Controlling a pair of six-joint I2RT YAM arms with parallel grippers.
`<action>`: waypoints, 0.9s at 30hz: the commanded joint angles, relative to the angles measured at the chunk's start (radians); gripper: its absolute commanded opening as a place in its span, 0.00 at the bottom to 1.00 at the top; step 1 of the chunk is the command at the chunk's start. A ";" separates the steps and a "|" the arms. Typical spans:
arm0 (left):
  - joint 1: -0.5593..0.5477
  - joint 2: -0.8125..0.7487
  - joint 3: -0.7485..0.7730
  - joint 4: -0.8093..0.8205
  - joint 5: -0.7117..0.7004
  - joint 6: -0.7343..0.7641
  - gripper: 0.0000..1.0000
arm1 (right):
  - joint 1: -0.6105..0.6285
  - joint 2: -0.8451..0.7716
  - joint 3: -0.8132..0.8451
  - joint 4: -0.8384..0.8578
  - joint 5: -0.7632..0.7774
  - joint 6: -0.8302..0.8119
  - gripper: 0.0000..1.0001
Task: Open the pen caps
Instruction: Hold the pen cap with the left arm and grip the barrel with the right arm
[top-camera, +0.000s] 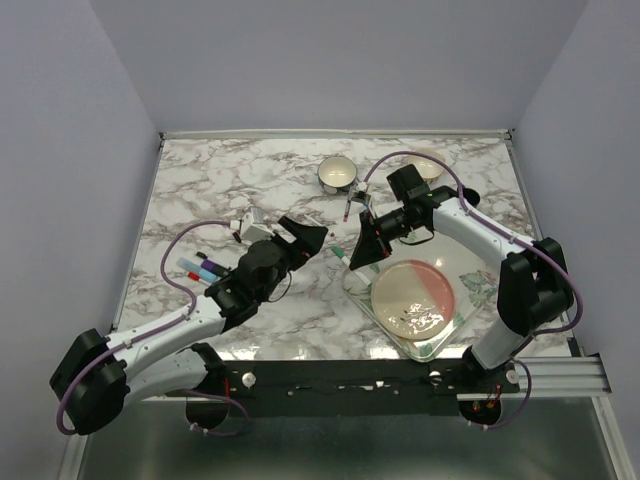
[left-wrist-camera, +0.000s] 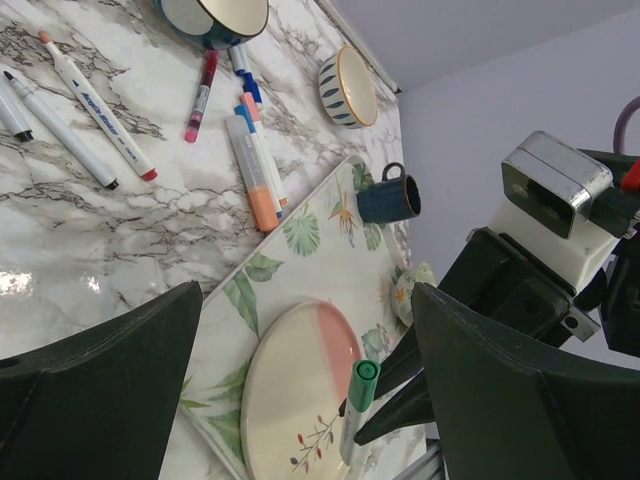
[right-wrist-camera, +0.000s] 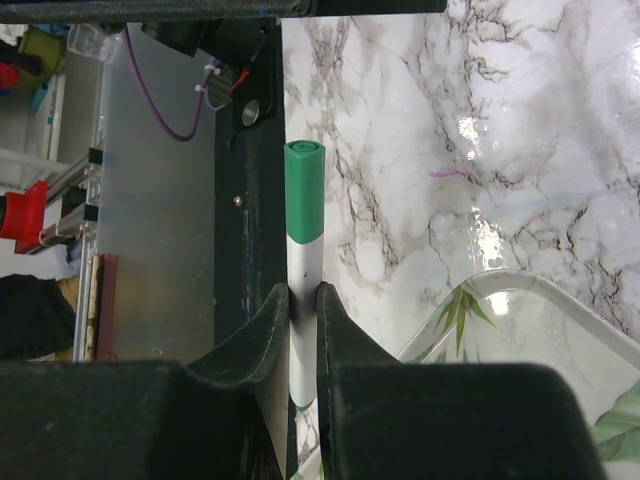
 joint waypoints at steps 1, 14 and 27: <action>-0.012 0.020 0.041 -0.031 -0.069 -0.023 0.93 | 0.011 0.018 0.028 -0.016 -0.001 -0.016 0.01; -0.062 0.135 0.105 -0.065 -0.095 -0.076 0.79 | 0.011 0.018 0.026 -0.006 0.011 -0.009 0.00; -0.136 0.203 0.136 -0.042 -0.128 -0.101 0.61 | 0.011 0.014 0.025 0.016 0.057 0.014 0.01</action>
